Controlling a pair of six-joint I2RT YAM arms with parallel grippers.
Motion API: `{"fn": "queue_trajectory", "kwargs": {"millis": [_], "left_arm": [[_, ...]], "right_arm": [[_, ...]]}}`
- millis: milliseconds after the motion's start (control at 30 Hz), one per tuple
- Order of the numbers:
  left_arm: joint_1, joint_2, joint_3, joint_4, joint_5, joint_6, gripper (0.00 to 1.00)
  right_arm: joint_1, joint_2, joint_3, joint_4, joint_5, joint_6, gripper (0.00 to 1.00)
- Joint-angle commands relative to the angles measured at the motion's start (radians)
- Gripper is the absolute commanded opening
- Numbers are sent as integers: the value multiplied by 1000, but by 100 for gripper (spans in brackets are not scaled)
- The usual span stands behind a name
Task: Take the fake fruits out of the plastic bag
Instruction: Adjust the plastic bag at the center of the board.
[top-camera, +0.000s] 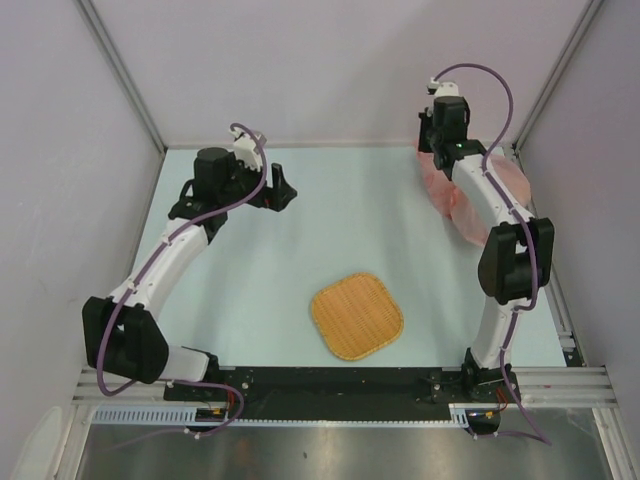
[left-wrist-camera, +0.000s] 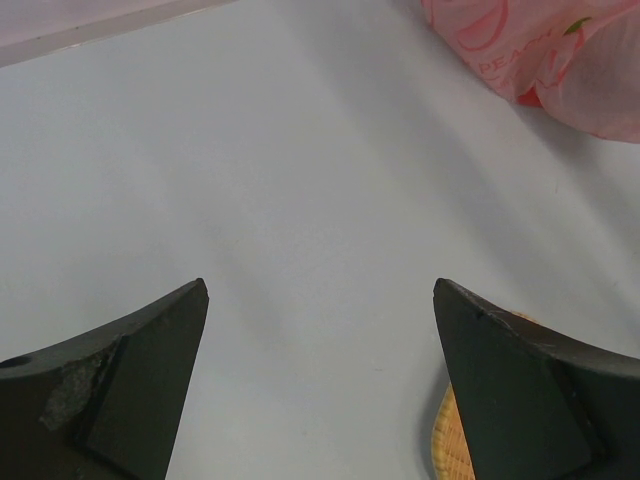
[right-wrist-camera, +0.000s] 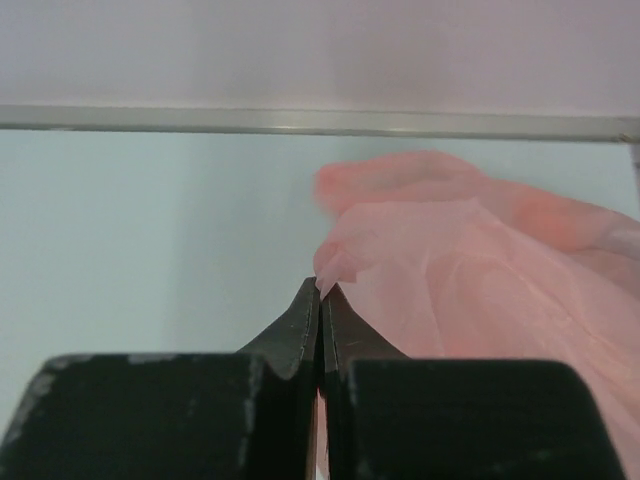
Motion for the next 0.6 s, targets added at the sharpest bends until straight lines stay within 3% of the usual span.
{"fn": "queue_trajectory", "kwargs": {"millis": [0, 167, 367, 467, 567], "left_arm": [[-4, -59, -7, 27, -29, -12, 100], [7, -77, 10, 10, -74, -19, 100], [22, -138, 25, -37, -162, 24, 100], [22, -185, -2, -40, -227, 50, 100], [22, -223, -18, -50, -267, 78, 100]], "right_arm": [[122, -24, 146, 60, -163, 5, 0], [278, 16, 290, 49, -262, -1, 0], [384, 12, 307, 51, -345, 30, 0], [403, -23, 267, 23, -374, 31, 0], [404, -111, 87, -7, -410, 34, 0]]}}
